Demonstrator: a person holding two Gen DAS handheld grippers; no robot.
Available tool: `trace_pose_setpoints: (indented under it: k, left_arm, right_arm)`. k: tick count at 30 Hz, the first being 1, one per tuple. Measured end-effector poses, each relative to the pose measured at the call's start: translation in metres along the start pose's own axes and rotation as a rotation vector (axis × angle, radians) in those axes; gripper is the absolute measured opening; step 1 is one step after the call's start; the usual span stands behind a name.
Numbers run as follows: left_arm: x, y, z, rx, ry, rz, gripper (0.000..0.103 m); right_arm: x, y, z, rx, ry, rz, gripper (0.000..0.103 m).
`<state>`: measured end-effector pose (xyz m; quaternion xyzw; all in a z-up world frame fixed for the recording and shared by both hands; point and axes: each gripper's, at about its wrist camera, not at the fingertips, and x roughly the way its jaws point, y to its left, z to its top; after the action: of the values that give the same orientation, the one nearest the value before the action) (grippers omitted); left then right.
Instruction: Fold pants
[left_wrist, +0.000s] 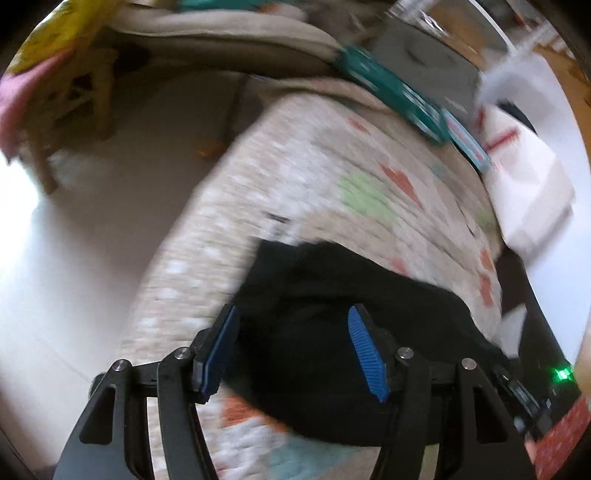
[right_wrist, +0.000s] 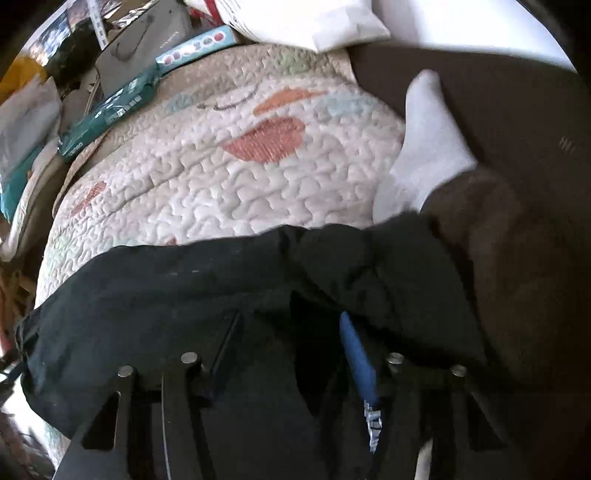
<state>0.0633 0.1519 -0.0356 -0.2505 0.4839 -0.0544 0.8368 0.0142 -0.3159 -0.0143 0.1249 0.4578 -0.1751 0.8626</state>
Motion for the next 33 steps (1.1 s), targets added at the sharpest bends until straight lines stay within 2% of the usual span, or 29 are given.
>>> trace_pose_setpoints:
  k: [2,5,7,11,12,16,21,24,29,33]
  left_arm:
    - [-0.010,0.020,-0.002,-0.060,-0.024,0.045,0.061]
    - [-0.025,0.054,-0.006,-0.195,-0.035,0.050,0.061]
    - [-0.032,0.064,-0.010,-0.242,-0.052,0.041,0.061]
    - [-0.038,0.061,-0.021,-0.243,-0.080,0.020,0.061]
    - [-0.035,0.058,-0.023,-0.233,-0.070,0.004,0.061]
    - [-0.010,0.043,-0.030,-0.196,0.011,-0.043,0.061]
    - [0.018,0.032,-0.033,-0.174,0.071,-0.070,0.061]
    - [0.025,0.025,-0.033,-0.152,0.062,-0.047,0.063]
    - [0.029,0.021,-0.033,-0.147,0.035,-0.058,0.074]
    - [0.030,0.022,-0.032,-0.168,0.014,-0.068,0.078]
  right_arm:
    - [-0.016,0.020,0.002,-0.073,-0.067,-0.017,0.067]
    - [-0.031,0.069,0.007,-0.220,-0.111,0.066,0.069]
    - [-0.033,0.115,0.009,-0.348,-0.100,0.170,0.069]
    - [-0.030,0.190,0.006,-0.552,-0.029,0.384,0.069]
    - [-0.027,0.217,0.005,-0.609,0.012,0.455,0.069]
    - [-0.009,0.293,0.001,-0.732,0.121,0.587,0.069]
    - [0.021,0.365,-0.006,-0.837,0.216,0.636,0.069]
    - [0.036,0.393,-0.010,-0.909,0.263,0.639,0.069]
    - [0.058,0.425,-0.033,-1.019,0.368,0.650,0.069]
    - [0.058,0.435,-0.048,-1.081,0.387,0.673,0.071]
